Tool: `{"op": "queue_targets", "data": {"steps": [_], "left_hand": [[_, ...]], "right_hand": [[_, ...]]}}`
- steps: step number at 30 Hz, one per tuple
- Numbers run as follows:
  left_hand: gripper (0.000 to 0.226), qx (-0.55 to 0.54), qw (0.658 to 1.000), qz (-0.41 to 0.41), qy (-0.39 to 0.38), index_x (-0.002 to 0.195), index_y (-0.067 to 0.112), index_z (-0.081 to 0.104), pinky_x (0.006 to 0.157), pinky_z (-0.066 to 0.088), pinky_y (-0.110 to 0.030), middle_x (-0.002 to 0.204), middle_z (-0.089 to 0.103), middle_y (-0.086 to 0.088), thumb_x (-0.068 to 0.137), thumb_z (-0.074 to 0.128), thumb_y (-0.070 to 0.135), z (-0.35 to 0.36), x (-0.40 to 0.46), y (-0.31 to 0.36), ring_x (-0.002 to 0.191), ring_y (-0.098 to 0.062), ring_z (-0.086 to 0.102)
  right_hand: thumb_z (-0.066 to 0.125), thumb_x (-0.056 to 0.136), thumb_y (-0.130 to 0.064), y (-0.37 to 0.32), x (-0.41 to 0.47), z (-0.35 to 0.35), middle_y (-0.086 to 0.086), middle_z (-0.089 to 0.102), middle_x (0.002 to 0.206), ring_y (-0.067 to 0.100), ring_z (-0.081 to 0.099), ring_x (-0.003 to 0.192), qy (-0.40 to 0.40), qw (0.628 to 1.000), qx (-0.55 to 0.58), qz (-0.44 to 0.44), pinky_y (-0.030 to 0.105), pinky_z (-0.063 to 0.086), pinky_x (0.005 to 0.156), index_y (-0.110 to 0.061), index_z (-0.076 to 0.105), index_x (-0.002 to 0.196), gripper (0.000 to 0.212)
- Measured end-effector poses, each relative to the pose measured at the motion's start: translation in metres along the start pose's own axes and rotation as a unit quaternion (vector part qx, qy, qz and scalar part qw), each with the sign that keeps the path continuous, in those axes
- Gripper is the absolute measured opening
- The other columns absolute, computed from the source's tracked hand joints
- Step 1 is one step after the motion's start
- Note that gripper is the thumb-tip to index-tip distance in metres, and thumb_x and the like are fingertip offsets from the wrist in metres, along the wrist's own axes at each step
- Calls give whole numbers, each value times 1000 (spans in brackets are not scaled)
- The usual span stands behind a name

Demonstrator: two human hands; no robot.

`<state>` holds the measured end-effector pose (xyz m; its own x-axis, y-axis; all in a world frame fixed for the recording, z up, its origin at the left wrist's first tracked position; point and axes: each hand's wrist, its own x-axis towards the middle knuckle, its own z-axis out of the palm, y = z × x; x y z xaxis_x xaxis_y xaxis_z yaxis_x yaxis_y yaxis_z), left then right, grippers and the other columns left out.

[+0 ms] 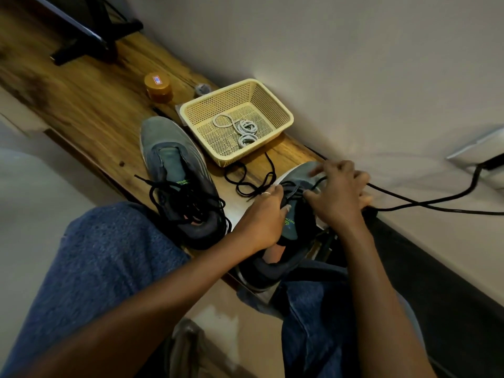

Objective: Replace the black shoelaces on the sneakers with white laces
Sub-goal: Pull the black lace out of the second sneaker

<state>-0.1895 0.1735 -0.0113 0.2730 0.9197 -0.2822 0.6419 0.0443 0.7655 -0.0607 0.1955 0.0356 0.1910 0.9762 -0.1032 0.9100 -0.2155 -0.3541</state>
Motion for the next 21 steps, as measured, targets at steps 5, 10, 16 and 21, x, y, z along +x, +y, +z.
{"op": "queue_targets", "data": {"steps": [5, 10, 16, 21], "left_hand": [[55, 5, 1000, -9, -9, 151, 4, 19, 109, 33, -37, 153, 29, -15, 102, 40, 22, -2, -3, 2, 138, -30, 32], [52, -14, 999, -36, -5, 149, 4, 20, 100, 41, -46, 138, 46, -20, 103, 38, 19, -4, -4, 6, 126, -35, 46], [57, -18, 999, -43, 2, 153, 5, 12, 108, 33, -35, 152, 33, -18, 103, 37, 20, -8, -3, 10, 139, -31, 33], [45, -22, 998, -61, -1, 145, 4, 30, 97, 42, -39, 135, 49, -20, 103, 38, 20, -9, -3, 8, 124, -33, 47]], "right_hand": [[72, 81, -36, -3, -3, 9, -3, 43, 132, 25, 24, 127, -48, 996, -65, -24, 46, 24, 93, -31, 63, 86, 12], [72, 81, -35, -2, -4, 6, -8, 50, 128, 24, 28, 123, 58, 997, -46, -8, 39, 17, 84, -29, 65, 81, 9], [72, 81, -32, 3, 1, -5, -7, 54, 117, 24, 35, 117, 228, 967, 69, 88, 39, 17, 85, -25, 68, 88, 11], [72, 83, -27, 7, 4, -4, 1, 44, 129, 29, 29, 124, 102, 990, 43, 83, 46, 26, 95, -27, 65, 101, 20]]}}
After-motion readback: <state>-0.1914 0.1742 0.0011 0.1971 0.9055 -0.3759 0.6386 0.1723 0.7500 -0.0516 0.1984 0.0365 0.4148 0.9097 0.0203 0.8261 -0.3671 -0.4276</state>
